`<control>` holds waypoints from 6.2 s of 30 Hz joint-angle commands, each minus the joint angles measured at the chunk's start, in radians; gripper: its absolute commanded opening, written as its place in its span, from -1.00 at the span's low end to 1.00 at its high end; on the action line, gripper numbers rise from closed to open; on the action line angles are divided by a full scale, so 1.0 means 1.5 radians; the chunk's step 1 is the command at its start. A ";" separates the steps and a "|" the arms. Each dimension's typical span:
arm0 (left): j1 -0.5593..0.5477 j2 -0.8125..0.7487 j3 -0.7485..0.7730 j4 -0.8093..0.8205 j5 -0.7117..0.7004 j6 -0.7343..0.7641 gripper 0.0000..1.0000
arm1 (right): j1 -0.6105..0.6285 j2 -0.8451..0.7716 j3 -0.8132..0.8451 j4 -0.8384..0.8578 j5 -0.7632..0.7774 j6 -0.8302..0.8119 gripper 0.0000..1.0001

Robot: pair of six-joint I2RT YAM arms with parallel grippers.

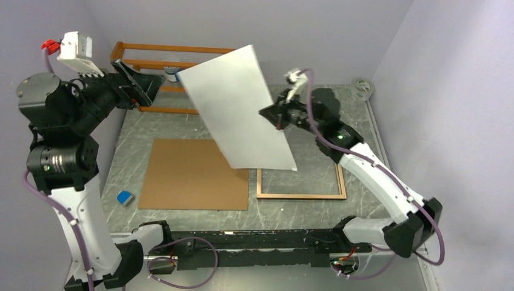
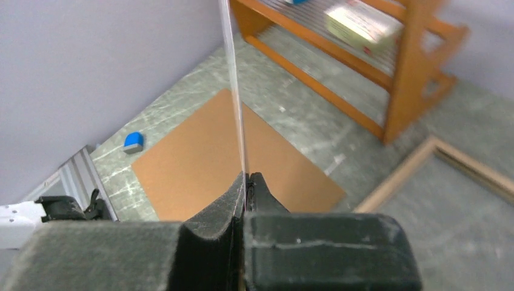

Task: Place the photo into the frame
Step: Turn over the photo at the center of the board, then move the photo frame item to the center of the board.

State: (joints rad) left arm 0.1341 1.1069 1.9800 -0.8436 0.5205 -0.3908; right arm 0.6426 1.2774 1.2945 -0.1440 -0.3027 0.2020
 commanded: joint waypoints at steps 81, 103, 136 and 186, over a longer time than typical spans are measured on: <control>-0.057 0.148 -0.361 -0.042 -0.178 0.009 0.64 | -0.392 0.115 -0.037 -0.227 0.313 0.048 0.69; 0.169 0.254 -0.573 0.274 -0.150 -0.072 0.82 | 0.042 0.248 -0.101 -0.002 0.239 0.542 0.37; 0.252 0.381 -0.655 0.378 -0.204 -0.010 0.87 | 0.133 0.507 0.119 -0.198 0.405 0.514 0.40; 0.197 0.472 -0.734 0.385 0.211 -0.179 0.43 | 0.020 0.282 -0.081 0.112 0.148 0.465 0.18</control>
State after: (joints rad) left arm 0.5400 1.8271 0.9684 -0.1234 0.6704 -0.5961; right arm 0.6720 1.7592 1.1976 -0.1165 -0.0265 0.8715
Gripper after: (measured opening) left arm 0.716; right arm 0.600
